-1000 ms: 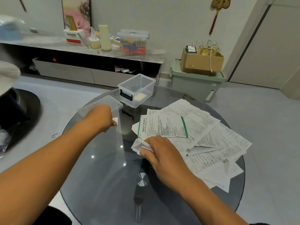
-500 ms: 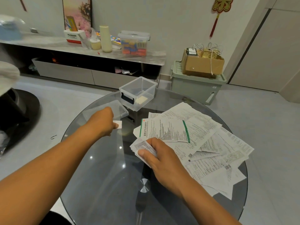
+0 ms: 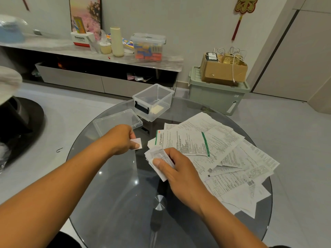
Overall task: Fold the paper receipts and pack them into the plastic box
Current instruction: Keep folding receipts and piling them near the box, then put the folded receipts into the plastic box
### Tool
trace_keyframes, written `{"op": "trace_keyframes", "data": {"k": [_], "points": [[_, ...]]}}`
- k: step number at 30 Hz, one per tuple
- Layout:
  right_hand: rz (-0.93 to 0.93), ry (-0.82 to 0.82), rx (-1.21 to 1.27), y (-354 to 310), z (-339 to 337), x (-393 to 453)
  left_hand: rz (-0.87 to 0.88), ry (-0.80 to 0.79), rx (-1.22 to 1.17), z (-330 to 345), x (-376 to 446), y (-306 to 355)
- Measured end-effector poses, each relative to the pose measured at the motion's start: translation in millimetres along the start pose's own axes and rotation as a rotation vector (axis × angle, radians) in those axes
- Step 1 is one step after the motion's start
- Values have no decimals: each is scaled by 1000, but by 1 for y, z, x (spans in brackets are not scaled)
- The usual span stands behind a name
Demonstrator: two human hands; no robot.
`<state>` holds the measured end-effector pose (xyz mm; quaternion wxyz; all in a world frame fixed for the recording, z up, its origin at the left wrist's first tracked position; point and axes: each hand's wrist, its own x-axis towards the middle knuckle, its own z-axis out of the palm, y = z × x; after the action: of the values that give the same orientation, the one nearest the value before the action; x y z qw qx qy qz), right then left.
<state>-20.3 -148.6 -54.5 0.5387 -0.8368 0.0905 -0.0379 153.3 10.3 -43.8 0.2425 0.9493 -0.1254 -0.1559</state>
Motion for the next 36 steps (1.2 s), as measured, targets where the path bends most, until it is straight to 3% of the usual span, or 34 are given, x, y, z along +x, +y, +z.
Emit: {"op": "trace_keyframes", "data": {"k": [3, 7, 11, 16, 17, 20, 22, 25, 28, 31, 36], "points": [[-3, 71, 129, -2, -1, 4, 42, 24, -325, 2, -15, 8], [-41, 158, 192, -6, -3, 11, 138, -221, -777, 2, -45, 30], [-29, 215, 12, -5, -8, 16, 228, -366, -800, 3, -61, 47], [-40, 206, -153, -10, -14, 15, 202, -450, -775, 0, -55, 48], [-60, 208, -229, -10, -15, 16, 207, -394, -707, -3, -49, 49], [-60, 142, -693, -11, -19, 17, 283, 81, -375, -11, -16, 51], [-31, 43, -895, -8, -17, 18, 321, 297, -220, -18, 12, 55], [-24, -31, -939, -4, -14, 18, 340, 309, -87, -23, 52, 62], [20, -1, -849, -6, -14, 21, 312, 240, 109, -19, 82, 66], [40, 119, -641, -13, -20, 25, 273, 205, 259, -10, 94, 64], [-242, 418, -284, -23, -38, 22, 418, 310, 81, -34, 74, 65]]}}
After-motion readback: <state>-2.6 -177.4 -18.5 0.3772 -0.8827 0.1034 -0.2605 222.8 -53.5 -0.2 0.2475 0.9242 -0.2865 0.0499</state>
